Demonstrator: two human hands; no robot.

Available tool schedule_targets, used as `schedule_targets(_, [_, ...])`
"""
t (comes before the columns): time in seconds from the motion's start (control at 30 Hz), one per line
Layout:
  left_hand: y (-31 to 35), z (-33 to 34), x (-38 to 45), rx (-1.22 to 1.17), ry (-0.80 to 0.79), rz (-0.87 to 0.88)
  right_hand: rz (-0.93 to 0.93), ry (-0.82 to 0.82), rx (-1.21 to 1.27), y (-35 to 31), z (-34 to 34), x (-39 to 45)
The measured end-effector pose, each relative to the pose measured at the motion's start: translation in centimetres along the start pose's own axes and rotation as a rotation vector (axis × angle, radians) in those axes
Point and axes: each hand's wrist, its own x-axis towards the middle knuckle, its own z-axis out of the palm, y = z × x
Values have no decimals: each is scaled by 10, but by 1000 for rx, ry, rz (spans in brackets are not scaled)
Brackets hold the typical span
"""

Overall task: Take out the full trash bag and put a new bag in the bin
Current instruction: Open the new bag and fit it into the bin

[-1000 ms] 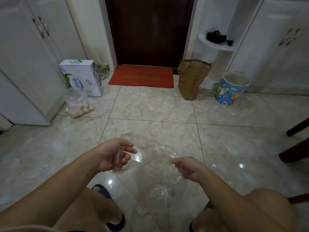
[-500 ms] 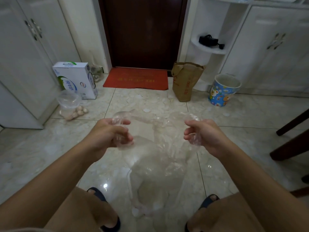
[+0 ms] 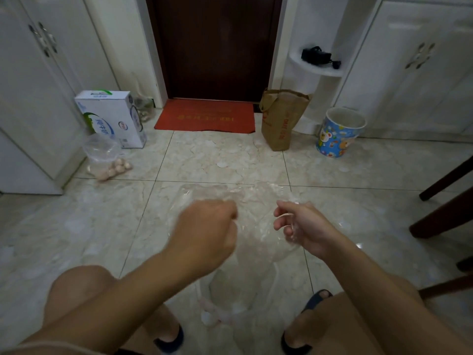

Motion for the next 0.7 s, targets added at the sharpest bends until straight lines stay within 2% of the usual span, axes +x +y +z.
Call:
schedule_targets(0.07, [13, 32, 20, 62, -246, -56, 16, -17, -13, 4, 6, 2])
schedule_targets(0.23, [-4, 113, 64, -51, -624, -128, 82, -54, 13, 13, 9, 3])
schedule_targets(0.37, [-19, 147, 56, -113, -888, -114, 83, -23, 79, 19, 1, 5])
schedule_targets(0.53, [-30, 166, 25, -39, -1243, -257, 89, -22, 166, 20, -10, 12])
schedule_targets(0.63, [-35, 171, 13, 39, -1384, -290, 57, 4, 112, 20, -13, 15])
schedule_targets(0.7, [-38, 177, 11, 39, -1384, -262, 30, 37, 81, 22, -13, 18])
